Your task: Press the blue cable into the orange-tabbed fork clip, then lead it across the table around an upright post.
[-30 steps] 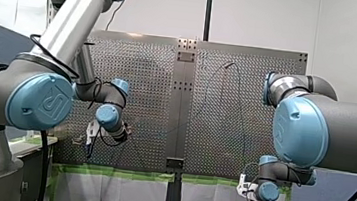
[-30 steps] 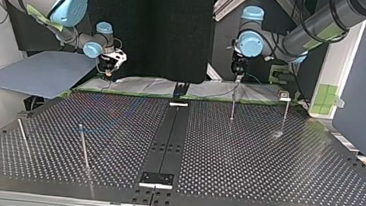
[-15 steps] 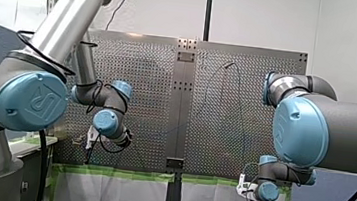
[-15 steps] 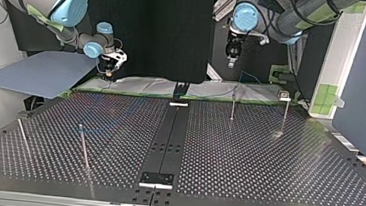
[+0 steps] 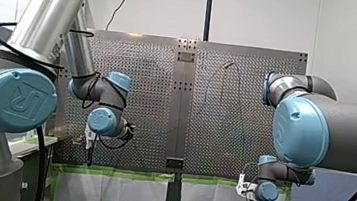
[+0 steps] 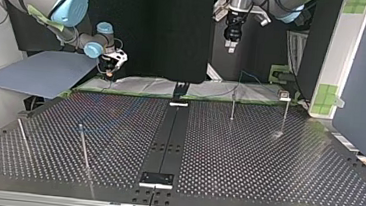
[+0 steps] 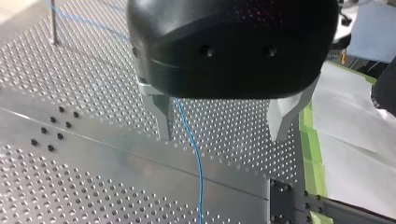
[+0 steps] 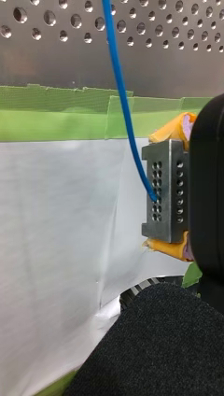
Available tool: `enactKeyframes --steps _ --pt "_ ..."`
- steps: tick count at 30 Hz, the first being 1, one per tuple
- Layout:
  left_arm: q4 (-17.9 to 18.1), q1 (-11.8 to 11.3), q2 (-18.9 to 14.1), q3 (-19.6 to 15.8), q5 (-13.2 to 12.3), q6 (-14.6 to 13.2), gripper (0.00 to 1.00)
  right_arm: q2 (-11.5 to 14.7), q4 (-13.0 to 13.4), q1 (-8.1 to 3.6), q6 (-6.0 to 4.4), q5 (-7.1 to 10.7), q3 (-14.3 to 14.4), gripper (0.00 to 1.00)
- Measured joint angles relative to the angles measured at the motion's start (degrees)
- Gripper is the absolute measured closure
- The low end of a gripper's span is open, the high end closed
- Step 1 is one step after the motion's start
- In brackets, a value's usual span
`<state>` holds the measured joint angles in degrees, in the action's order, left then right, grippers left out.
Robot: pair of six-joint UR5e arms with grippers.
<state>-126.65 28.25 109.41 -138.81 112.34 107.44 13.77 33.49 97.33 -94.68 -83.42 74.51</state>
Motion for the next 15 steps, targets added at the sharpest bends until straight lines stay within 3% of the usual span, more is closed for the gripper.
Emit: enactKeyframes --steps 6,15 --pt "3.9 3.9 -0.3 -3.1 3.9 -0.9 0.01 0.0 0.0 0.05 0.05 0.02 0.0 1.0" --pt "9.2 9.2 -0.4 0.5 9.2 -3.8 0.01 0.0 0.0 0.1 0.16 0.08 0.0 1.0"
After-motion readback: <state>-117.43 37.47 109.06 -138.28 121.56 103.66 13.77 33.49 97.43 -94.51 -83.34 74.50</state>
